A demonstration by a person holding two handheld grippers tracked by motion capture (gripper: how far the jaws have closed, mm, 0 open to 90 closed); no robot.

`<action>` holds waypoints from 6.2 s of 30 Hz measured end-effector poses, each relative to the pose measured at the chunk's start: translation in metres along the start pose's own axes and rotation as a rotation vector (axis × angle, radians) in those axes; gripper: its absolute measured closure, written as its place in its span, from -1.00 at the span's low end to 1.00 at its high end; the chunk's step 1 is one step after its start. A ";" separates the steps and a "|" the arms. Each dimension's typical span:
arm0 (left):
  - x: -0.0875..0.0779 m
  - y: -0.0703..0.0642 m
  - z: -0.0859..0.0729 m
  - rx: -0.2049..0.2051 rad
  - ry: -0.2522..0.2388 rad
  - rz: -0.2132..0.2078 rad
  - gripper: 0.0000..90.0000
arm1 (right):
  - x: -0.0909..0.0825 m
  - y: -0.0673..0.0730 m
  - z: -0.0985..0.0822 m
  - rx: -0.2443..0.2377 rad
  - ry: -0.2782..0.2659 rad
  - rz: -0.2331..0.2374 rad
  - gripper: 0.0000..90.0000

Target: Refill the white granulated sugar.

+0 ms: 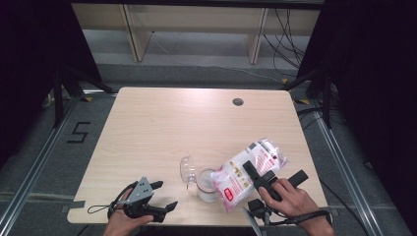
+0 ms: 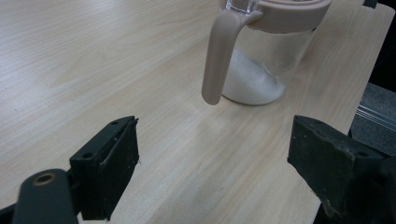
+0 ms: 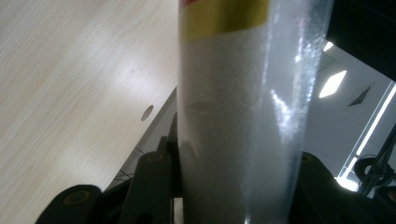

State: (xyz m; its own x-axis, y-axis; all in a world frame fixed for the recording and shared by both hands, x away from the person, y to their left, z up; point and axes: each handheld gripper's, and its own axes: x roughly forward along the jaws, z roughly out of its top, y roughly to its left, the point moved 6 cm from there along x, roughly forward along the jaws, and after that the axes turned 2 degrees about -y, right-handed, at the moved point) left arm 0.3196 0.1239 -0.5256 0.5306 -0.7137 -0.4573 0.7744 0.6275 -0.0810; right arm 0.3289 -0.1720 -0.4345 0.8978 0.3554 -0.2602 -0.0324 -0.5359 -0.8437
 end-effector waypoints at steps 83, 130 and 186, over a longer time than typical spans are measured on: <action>-0.002 0.000 0.000 -0.008 0.006 0.010 -0.65 | 0.000 0.001 -0.001 0.002 -0.005 0.007 0.55; -0.001 -0.001 0.000 -0.009 0.005 0.003 -0.65 | 0.001 0.001 0.002 0.021 -0.020 -0.001 0.56; -0.002 0.000 0.002 0.010 -0.010 0.004 -0.65 | -0.001 0.000 0.000 -0.033 -0.007 0.026 0.61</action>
State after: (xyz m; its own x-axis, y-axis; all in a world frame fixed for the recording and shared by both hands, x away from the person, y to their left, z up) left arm 0.3196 0.1249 -0.5232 0.5373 -0.7143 -0.4484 0.7754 0.6275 -0.0704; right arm 0.3278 -0.1723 -0.4345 0.8938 0.3463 -0.2849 -0.0407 -0.5701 -0.8206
